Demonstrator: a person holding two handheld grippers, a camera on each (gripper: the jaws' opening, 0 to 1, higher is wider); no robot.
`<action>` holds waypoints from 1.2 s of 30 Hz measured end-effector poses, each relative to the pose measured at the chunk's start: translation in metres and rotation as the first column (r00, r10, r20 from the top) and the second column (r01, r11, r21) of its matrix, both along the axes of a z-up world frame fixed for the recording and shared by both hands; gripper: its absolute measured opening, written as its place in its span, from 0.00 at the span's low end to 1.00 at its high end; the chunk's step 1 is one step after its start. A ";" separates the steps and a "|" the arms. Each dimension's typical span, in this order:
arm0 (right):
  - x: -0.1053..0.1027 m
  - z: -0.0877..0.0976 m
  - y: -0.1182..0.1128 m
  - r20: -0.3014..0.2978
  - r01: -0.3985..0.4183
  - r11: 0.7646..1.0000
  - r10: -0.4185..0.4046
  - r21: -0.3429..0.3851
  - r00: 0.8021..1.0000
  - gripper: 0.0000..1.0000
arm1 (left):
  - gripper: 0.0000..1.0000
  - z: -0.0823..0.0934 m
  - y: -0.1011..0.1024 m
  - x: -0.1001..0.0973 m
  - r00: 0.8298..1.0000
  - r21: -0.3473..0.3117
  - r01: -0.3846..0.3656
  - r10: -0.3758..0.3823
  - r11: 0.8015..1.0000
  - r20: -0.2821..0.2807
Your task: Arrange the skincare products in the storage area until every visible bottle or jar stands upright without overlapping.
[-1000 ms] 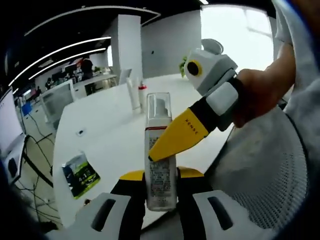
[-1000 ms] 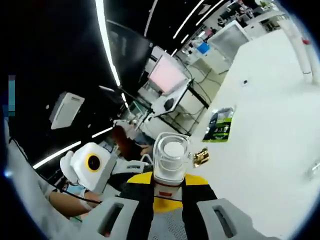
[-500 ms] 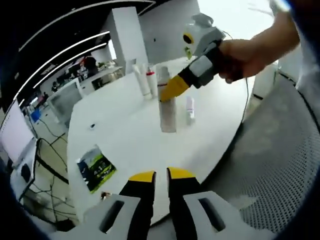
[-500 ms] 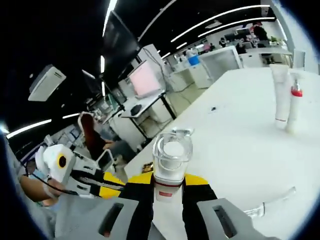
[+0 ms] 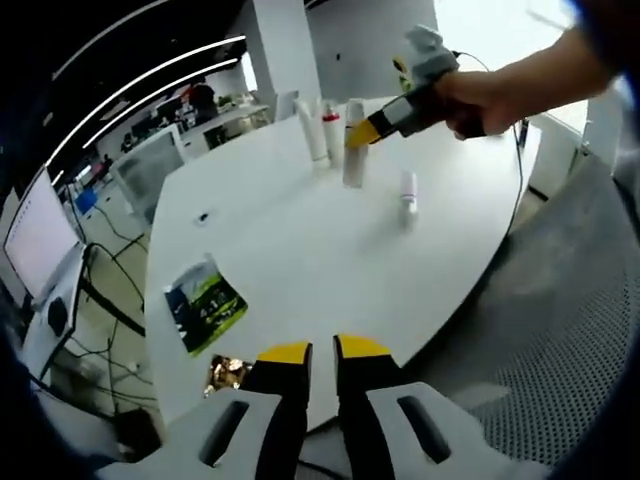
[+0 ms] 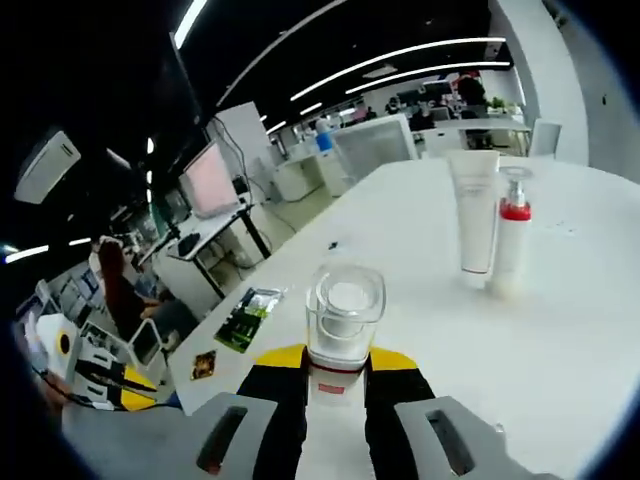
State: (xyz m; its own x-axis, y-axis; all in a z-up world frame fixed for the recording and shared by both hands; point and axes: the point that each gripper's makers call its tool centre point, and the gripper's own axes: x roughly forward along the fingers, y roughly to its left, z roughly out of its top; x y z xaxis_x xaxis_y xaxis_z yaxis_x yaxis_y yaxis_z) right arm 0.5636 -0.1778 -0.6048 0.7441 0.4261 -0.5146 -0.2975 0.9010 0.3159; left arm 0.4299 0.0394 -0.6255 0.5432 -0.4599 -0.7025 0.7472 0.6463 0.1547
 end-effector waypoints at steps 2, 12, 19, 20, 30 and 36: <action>0.010 -0.005 -0.010 0.008 0.015 0.999 -0.015 -0.041 1.000 0.16 | 0.06 -0.001 0.001 0.000 1.000 0.011 0.001 -0.001 1.000 -0.005; 0.056 -0.029 -0.045 0.043 0.066 0.973 -0.058 -0.220 0.997 0.16 | 0.03 -0.001 0.003 0.000 1.000 0.016 -0.002 0.002 1.000 -0.003; 0.080 -0.053 -0.060 0.026 0.062 0.928 -0.056 -0.368 0.998 0.16 | 0.01 0.001 0.003 0.001 1.000 0.012 -0.001 0.001 1.000 0.006; 0.083 -0.056 -0.062 0.020 0.079 0.929 -0.077 -0.361 0.997 0.16 | 0.01 0.001 0.004 0.002 1.000 0.010 -0.003 0.003 1.000 0.006; 0.107 -0.062 -0.075 0.043 0.160 0.906 -0.155 -0.392 0.987 0.16 | 0.00 0.000 0.005 0.002 1.000 0.017 -0.005 0.005 1.000 0.006; 0.119 -0.063 -0.072 0.059 0.178 0.900 -0.169 -0.397 0.984 0.16 | 0.00 0.001 0.005 0.002 1.000 0.021 -0.007 0.007 1.000 0.011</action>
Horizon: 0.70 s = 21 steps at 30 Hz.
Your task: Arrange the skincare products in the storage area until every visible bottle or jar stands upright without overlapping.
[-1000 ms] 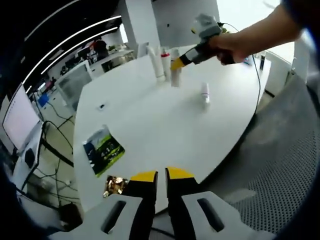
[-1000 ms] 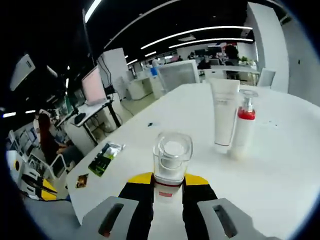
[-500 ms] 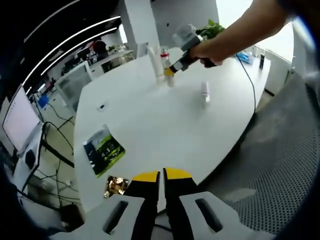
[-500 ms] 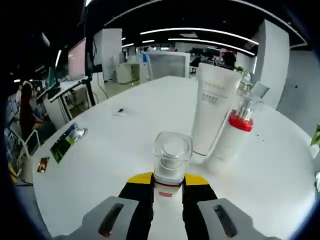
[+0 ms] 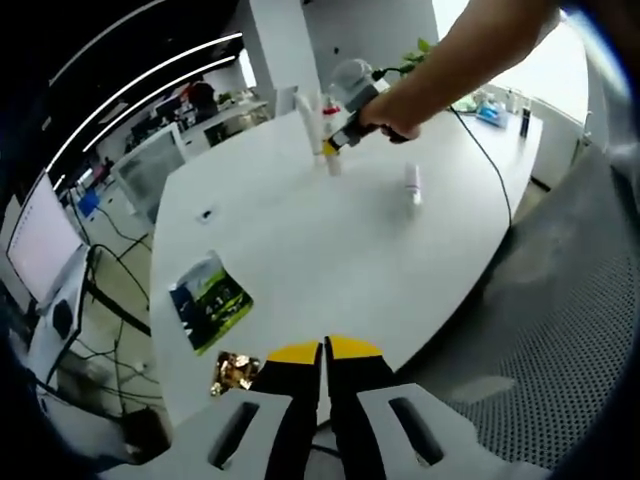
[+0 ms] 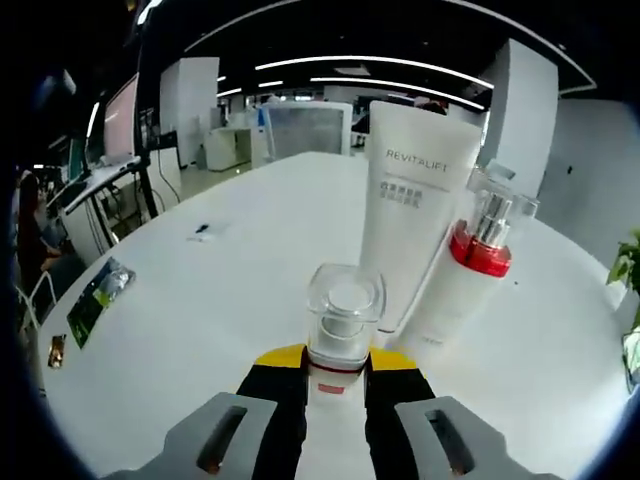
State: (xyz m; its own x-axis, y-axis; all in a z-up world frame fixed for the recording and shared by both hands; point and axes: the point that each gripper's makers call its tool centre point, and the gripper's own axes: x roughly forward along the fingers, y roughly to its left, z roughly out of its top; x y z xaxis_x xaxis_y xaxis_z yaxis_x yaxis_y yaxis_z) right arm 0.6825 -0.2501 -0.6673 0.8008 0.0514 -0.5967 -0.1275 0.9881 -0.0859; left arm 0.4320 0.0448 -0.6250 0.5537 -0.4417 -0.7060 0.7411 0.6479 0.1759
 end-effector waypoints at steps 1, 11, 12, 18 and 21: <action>0.001 0.000 0.000 0.002 0.003 1.000 -0.003 0.002 1.000 0.16 | 0.00 0.000 0.000 0.000 1.000 0.001 0.000 0.000 1.000 0.000; 0.011 0.003 -0.004 0.005 0.082 0.997 -0.082 -0.009 0.997 0.16 | 0.00 0.001 0.001 0.001 1.000 -0.006 -0.012 0.012 1.000 0.004; 0.012 0.003 -0.005 0.005 0.085 0.996 -0.085 -0.019 0.996 0.16 | 0.00 0.001 0.002 0.002 1.000 -0.005 -0.013 0.013 1.000 0.005; 0.012 0.003 -0.020 0.017 0.204 0.979 -0.205 0.021 0.979 0.16 | 0.00 0.001 0.002 0.002 1.000 -0.007 -0.018 0.018 1.000 0.006; 0.014 0.003 -0.019 0.011 0.196 0.980 -0.196 0.013 0.980 0.16 | 0.00 0.001 0.002 0.002 1.000 -0.007 -0.017 0.017 1.000 0.008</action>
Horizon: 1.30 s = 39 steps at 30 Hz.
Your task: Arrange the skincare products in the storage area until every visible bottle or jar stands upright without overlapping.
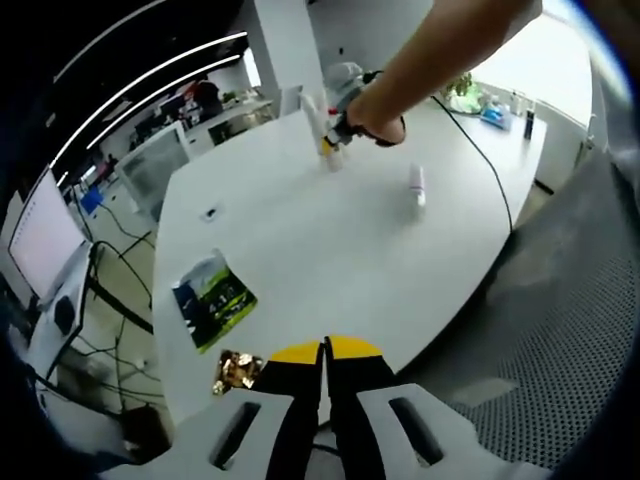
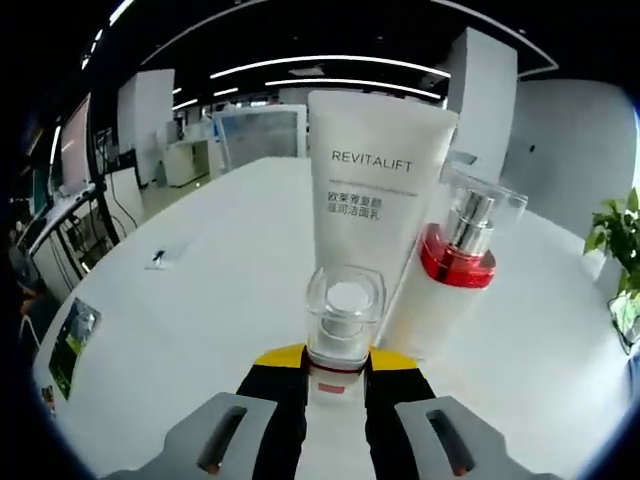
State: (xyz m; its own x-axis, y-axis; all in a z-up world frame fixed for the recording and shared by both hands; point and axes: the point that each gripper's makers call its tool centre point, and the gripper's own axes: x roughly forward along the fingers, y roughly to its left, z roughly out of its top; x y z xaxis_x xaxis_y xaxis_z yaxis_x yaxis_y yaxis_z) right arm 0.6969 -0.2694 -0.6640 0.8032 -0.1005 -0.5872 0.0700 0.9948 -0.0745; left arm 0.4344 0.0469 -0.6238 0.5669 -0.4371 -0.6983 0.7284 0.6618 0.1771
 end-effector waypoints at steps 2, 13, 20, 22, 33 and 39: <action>0.001 0.000 0.001 -0.002 0.005 1.000 -0.005 0.007 1.000 0.16 | 0.00 0.000 0.000 0.000 1.000 -0.001 -0.001 0.001 1.000 0.000; 0.006 -0.001 0.001 0.011 0.026 0.999 -0.026 0.035 1.000 0.17 | 0.00 0.000 0.000 0.000 1.000 -0.002 -0.002 0.002 1.000 -0.001; 0.007 -0.001 0.003 0.009 0.041 0.996 -0.042 0.079 0.999 0.20 | 0.00 0.000 0.001 0.000 1.000 0.000 -0.004 0.004 1.000 -0.003; 0.007 -0.001 0.004 0.012 0.038 0.996 -0.039 0.082 0.999 0.22 | 0.00 0.000 0.001 0.000 1.000 0.001 -0.005 0.005 1.000 -0.004; -0.026 -0.002 0.031 -0.033 -0.089 0.989 0.094 0.119 0.995 0.40 | 0.00 -0.001 0.001 0.000 1.000 0.003 -0.004 0.004 1.000 -0.006; -0.062 0.010 0.038 -0.043 -0.175 0.970 0.184 0.172 0.982 0.44 | 0.00 -0.002 0.001 -0.001 1.000 0.010 0.000 0.000 1.000 -0.012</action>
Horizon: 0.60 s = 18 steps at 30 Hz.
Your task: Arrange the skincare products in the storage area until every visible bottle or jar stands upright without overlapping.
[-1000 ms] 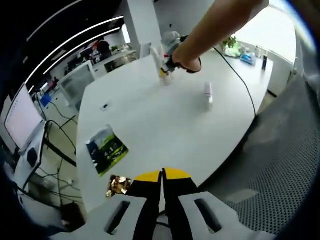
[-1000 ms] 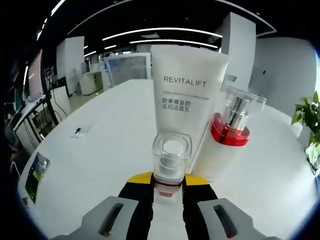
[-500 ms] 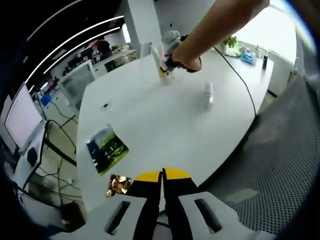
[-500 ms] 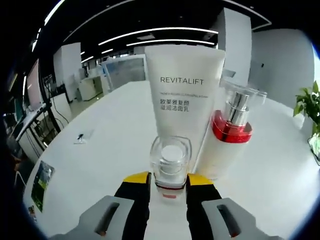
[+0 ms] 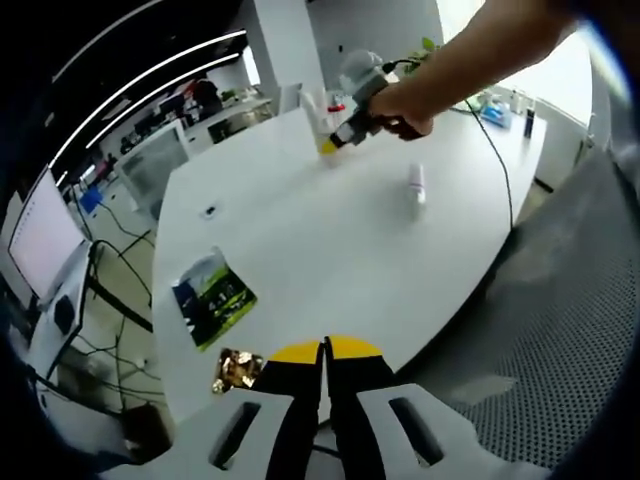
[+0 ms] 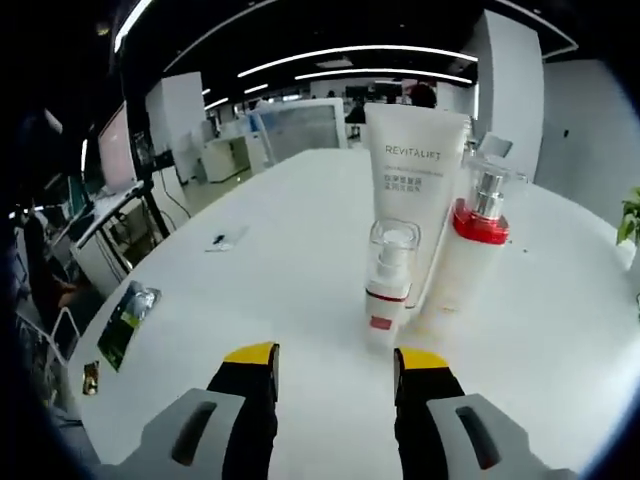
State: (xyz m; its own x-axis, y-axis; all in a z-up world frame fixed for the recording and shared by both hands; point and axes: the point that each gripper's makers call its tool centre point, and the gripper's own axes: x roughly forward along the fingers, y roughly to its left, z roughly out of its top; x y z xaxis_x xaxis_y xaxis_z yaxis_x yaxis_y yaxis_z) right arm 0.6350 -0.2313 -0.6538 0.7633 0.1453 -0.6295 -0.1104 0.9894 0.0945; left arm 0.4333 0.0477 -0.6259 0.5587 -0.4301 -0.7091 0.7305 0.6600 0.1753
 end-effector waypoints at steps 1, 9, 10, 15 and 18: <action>-0.006 0.002 -0.001 -0.005 -0.008 1.000 0.008 0.001 1.000 0.45 | 0.00 -0.001 0.000 0.000 1.000 0.004 0.001 -0.001 1.000 -0.003; -0.056 0.009 -0.009 -0.055 -0.306 0.949 0.302 -0.077 0.952 0.53 | 0.01 -0.010 0.002 -0.005 0.999 0.045 0.020 -0.018 0.999 -0.037; -0.062 0.009 -0.009 -0.069 -0.346 0.934 0.340 -0.092 0.938 0.54 | 0.01 -0.011 0.002 -0.006 0.999 0.051 0.023 -0.021 0.998 -0.041; -0.093 0.014 -0.015 -0.163 -0.580 0.791 0.557 -0.192 0.814 0.61 | 0.04 -0.008 0.000 -0.005 0.999 0.046 0.028 -0.027 0.999 -0.023; -0.101 0.016 -0.017 -0.184 -0.662 0.720 0.636 -0.208 0.749 0.62 | 0.05 -0.008 -0.002 -0.006 0.999 0.044 0.039 -0.038 0.998 -0.020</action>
